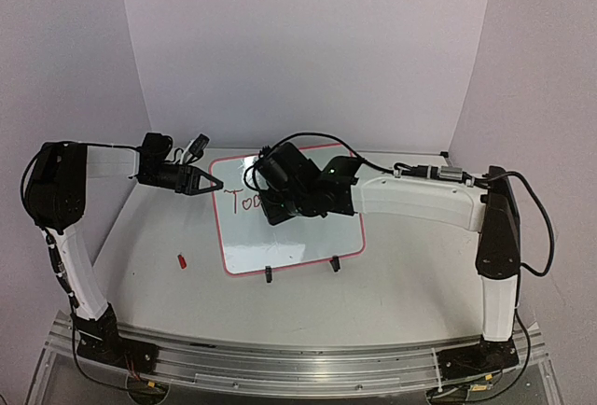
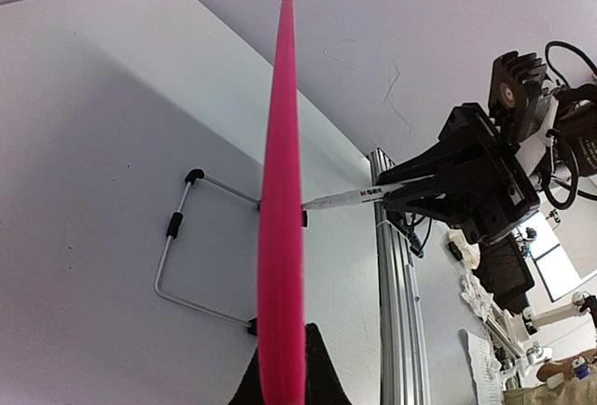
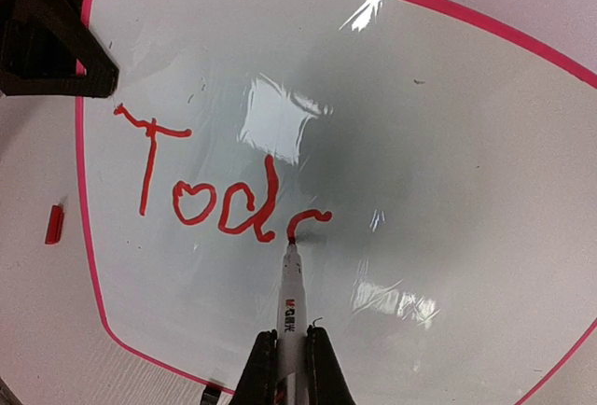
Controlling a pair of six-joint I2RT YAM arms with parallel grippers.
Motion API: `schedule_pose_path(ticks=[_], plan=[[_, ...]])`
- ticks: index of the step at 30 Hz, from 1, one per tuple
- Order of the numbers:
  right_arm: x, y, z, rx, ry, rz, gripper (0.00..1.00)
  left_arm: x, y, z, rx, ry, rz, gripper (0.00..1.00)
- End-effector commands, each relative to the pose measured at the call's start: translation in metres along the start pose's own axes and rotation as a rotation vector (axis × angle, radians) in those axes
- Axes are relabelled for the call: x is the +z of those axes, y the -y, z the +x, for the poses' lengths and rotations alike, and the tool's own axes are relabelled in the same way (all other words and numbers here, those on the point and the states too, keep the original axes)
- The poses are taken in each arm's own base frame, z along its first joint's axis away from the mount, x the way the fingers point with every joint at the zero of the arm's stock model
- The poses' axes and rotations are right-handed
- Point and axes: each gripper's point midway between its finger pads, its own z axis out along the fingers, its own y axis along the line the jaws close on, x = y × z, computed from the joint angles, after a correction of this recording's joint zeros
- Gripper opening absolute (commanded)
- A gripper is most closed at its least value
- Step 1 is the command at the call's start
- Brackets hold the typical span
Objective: Write a sentence on the whiteboard
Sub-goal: Write on the whiteboard with the whiteboard.
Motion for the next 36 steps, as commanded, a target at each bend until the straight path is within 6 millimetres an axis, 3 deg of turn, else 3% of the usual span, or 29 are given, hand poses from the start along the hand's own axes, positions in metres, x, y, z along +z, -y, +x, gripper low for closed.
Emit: schedule_pose_path(ticks=[1,22,36], plan=[[0.000,0.019,0.011,-0.019,-0.035,0.073,0.00,0.012,-0.011,0.011,0.076,-0.042,-0.039,0.00],[0.000,0.018,-0.021,-0.034,0.044,0.104,0.00,0.012,-0.011,0.011,0.077,-0.042,-0.035,0.00],[0.002,0.018,-0.016,-0.033,0.037,0.106,0.00,0.012,-0.011,0.012,0.076,-0.043,-0.031,0.00]])
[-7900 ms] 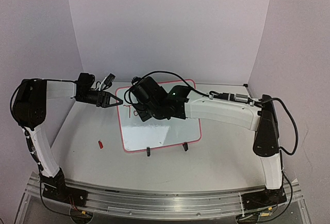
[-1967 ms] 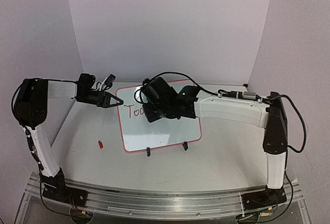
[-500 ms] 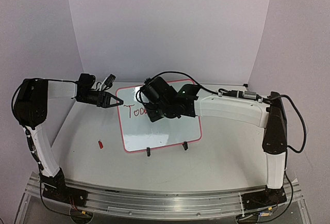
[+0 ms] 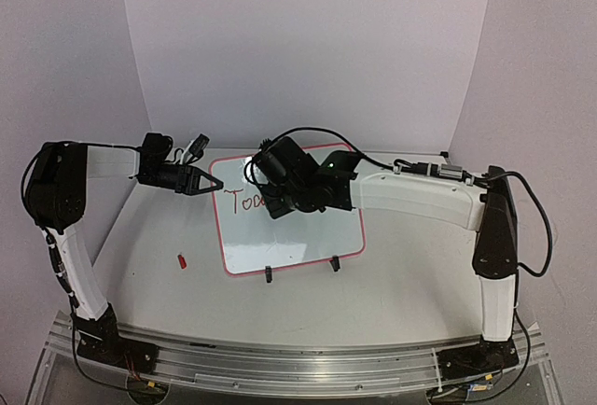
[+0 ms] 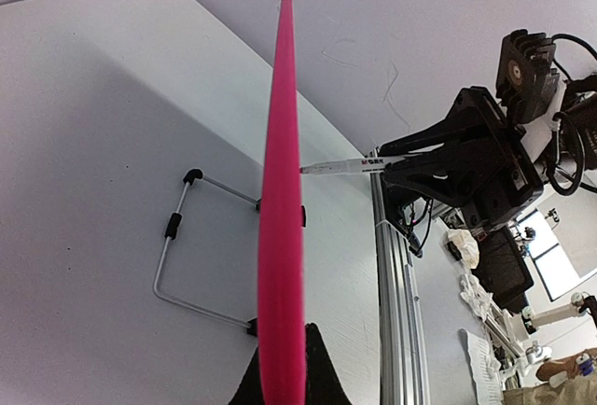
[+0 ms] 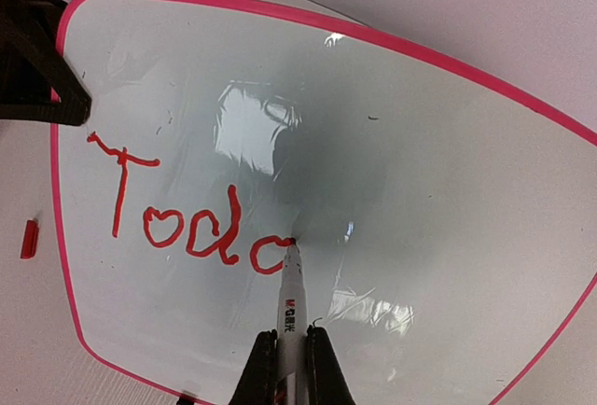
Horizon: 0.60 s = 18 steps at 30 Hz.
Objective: Write a sentence on the whiteboard
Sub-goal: Write on the whiteboard with the whiteboard.
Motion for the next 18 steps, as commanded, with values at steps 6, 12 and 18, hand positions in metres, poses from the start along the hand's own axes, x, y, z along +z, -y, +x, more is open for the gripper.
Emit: schedule_pose_path(ticks=[6,12,18], plan=[[0.007,0.009,0.013,0.015,-0.024,0.032,0.00,0.012,-0.010,0.011,0.074,-0.043,-0.032,0.00],[0.006,0.009,0.022,0.025,-0.048,0.024,0.00,0.012,-0.009,0.011,0.076,-0.042,-0.032,0.00],[0.006,0.012,0.026,0.022,-0.056,0.034,0.00,0.012,-0.010,0.012,0.075,-0.044,-0.035,0.00]])
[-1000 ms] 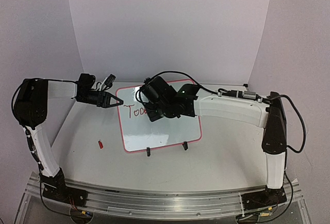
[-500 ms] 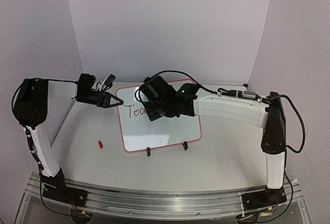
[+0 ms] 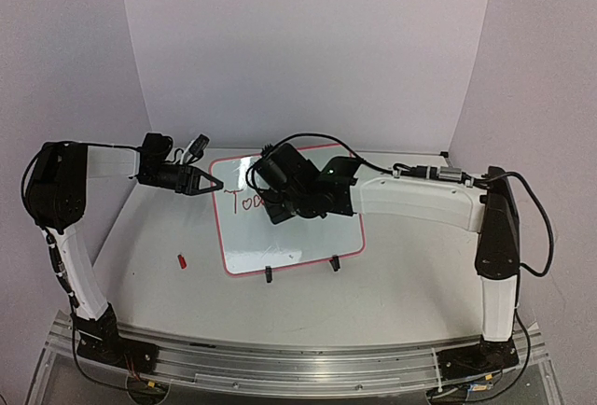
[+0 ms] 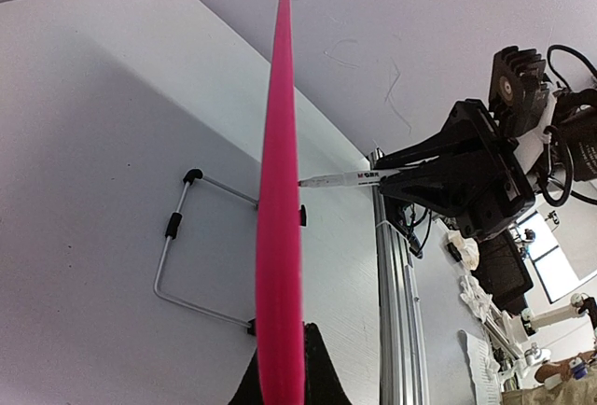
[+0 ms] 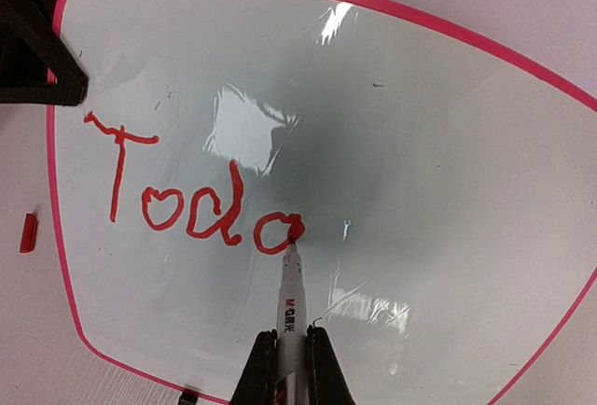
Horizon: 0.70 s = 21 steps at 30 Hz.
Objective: Write a sentence on the whiteboard
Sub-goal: Write on the whiteboard with the whiteboard.
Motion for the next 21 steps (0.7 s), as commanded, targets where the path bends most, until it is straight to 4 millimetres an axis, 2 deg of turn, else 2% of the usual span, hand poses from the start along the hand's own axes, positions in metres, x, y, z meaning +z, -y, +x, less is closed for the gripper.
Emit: schedule_pose_path(ticks=[1,7,21], plan=[[0.003,0.014,0.014,0.000,-0.042,0.039,0.00,0.012,-0.010,0.012,0.081,-0.043,-0.035,0.00],[0.002,0.017,0.016,-0.004,-0.046,0.051,0.00,0.012,-0.010,0.012,0.080,-0.043,-0.036,0.00],[-0.002,0.015,0.006,-0.006,-0.028,0.033,0.00,0.012,-0.014,0.012,0.071,-0.044,-0.038,0.00]])
